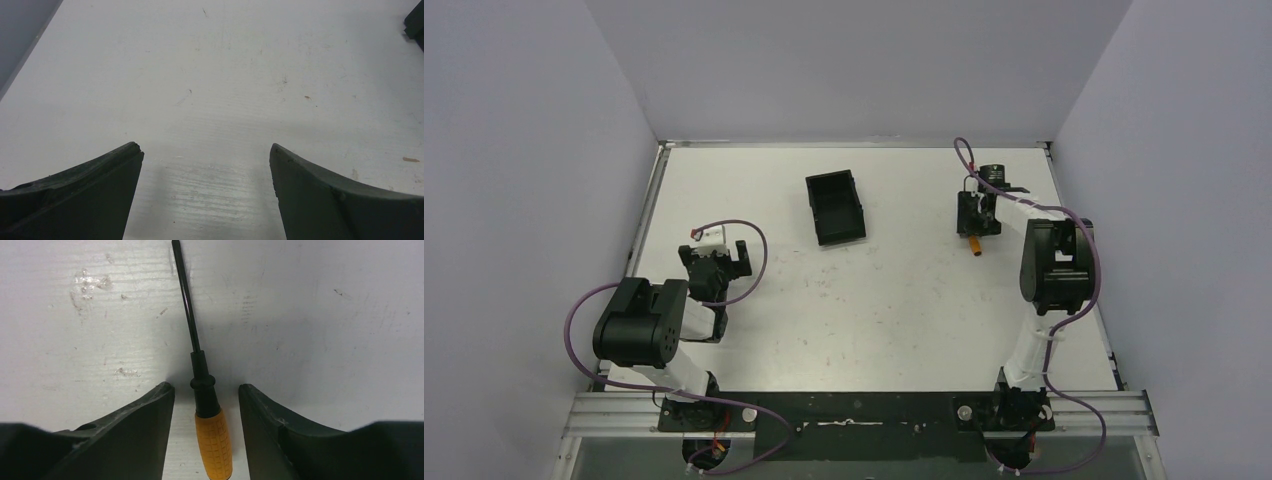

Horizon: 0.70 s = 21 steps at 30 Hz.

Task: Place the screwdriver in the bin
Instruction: Pick up the screwdriver from the center of the board.

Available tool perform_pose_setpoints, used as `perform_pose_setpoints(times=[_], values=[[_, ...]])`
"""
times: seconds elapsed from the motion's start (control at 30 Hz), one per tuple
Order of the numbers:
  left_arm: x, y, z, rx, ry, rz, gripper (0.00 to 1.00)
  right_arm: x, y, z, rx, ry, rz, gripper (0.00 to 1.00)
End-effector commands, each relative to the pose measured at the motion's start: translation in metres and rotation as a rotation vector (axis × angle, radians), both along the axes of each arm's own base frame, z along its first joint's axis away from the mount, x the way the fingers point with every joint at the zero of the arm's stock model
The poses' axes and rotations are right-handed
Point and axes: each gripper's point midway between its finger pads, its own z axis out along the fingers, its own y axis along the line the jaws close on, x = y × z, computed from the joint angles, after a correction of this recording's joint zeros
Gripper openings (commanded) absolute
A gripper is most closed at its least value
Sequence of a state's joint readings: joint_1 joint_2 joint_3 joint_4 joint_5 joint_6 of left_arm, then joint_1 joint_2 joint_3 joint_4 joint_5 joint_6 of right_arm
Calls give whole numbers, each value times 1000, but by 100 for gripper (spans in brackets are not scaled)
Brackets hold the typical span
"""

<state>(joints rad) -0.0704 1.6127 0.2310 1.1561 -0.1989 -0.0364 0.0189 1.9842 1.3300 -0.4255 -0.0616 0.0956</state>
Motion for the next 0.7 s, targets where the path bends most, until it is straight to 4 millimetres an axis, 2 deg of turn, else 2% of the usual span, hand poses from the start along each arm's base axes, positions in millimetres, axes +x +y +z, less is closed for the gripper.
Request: perform_pose_setpoints(times=[0.0,0.1,0.27,0.47,0.67], values=[[12,-3,21,-1,-76,-13,97,-5,-4,-3,-8,22,-12,44],[12,-3,21,0,-76,-13,97,-5,-4,-1,-9,21,-14,24],[12,-3,21,0,-76,-13,97,-2,-4,16,-22,-9,-12,1],[12,-3,21,0,-76,-13,97,2,3,48,-34,-67,-4,0],[12,-3,21,0,-76,-13,97,8,20,87,-31,-131,15,0]])
